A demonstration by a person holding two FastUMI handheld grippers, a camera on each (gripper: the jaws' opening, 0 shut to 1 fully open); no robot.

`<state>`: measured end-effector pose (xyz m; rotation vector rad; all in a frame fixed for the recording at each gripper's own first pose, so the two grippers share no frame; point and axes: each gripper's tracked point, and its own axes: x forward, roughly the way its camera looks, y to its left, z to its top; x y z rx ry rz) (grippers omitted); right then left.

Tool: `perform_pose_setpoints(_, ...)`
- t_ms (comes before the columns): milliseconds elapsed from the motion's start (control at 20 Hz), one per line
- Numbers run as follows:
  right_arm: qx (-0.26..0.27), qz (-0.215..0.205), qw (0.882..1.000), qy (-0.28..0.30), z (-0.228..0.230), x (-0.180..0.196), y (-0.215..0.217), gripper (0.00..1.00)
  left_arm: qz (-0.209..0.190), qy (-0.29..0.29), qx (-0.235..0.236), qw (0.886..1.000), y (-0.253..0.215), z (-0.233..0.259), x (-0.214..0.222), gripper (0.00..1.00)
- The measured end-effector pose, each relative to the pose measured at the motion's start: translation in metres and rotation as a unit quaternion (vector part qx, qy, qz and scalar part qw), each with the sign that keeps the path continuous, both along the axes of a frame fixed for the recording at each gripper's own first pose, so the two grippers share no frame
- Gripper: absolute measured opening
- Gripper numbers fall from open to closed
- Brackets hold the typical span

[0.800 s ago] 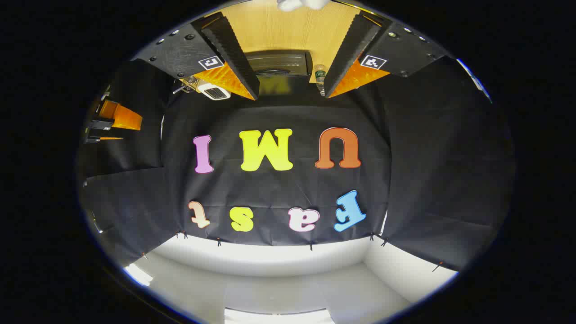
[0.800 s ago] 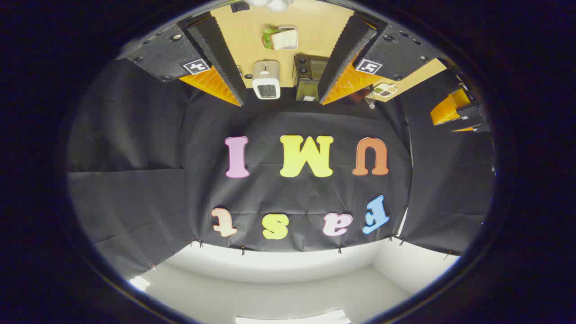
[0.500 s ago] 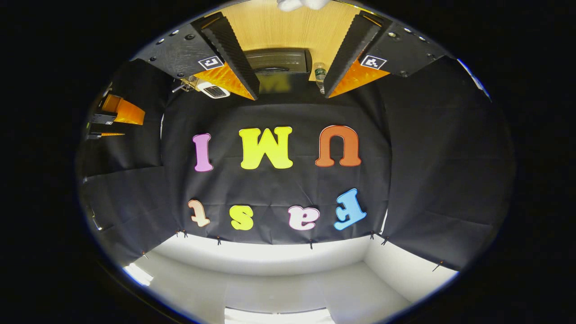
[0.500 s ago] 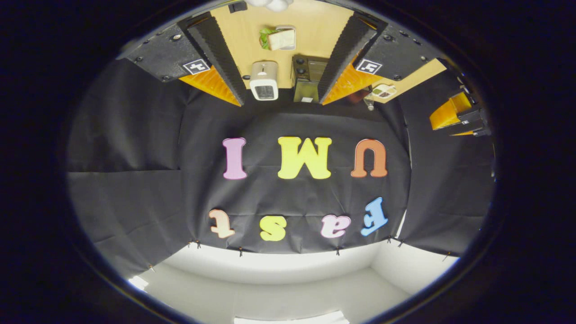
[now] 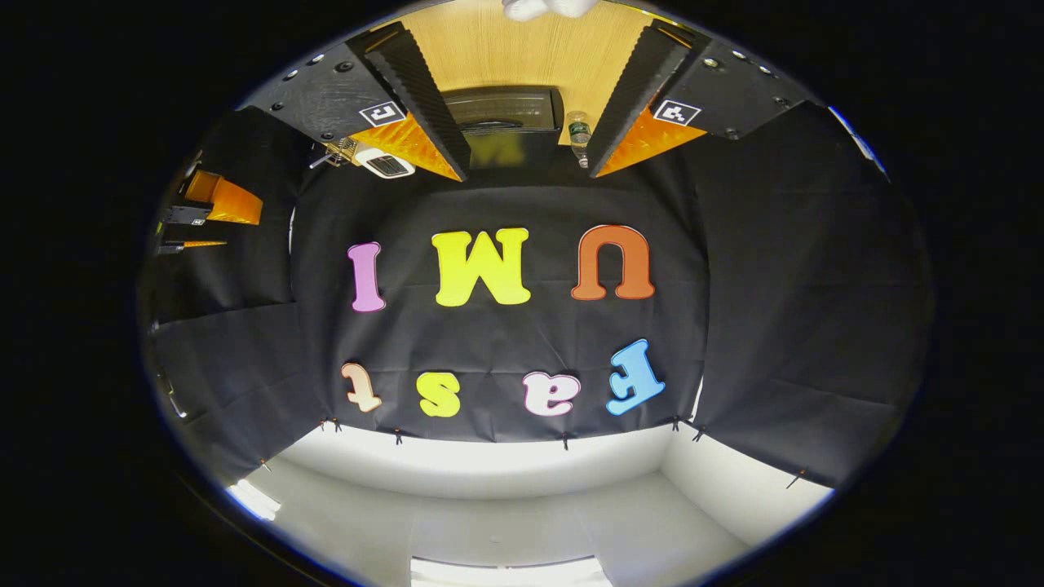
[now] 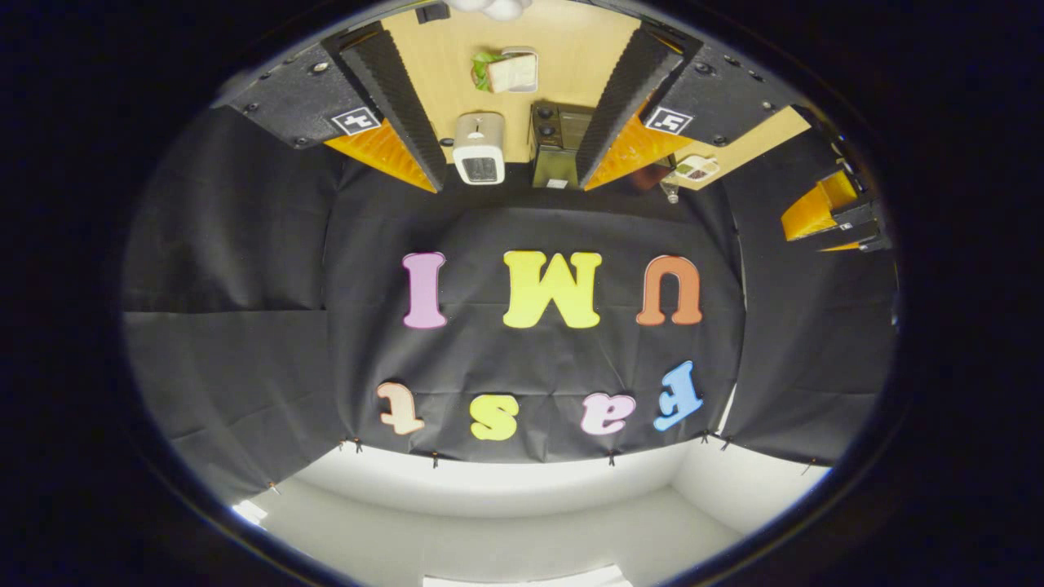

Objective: Open the electric oven with the left hand, put the food in, and close the electric oven.

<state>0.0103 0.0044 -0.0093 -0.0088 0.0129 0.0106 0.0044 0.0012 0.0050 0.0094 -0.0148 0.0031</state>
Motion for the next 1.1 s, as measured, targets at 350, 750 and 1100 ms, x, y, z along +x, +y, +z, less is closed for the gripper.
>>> perform_pose_setpoints(350, -0.005, 0.01, 1.0, -0.007, 0.004, 0.007, -0.007, 1.0, -0.001, 0.006, 0.005, 1.0, -0.01, -0.02, 0.029, 0.94)
perform_pose_setpoints(750, -0.031, -0.019, 0.999, -0.011, 0.013, 0.015, -0.05, 1.0, -0.025, 0.05, -0.01, 0.998, -0.051, -0.087, 0.119, 0.95)
perform_pose_setpoints(1100, -0.058, -0.057, 0.997, -0.001, 0.012, 0.027, -0.087, 1.0, -0.027, 0.151, -0.017, 0.988, -0.078, -0.183, 0.209, 0.95)
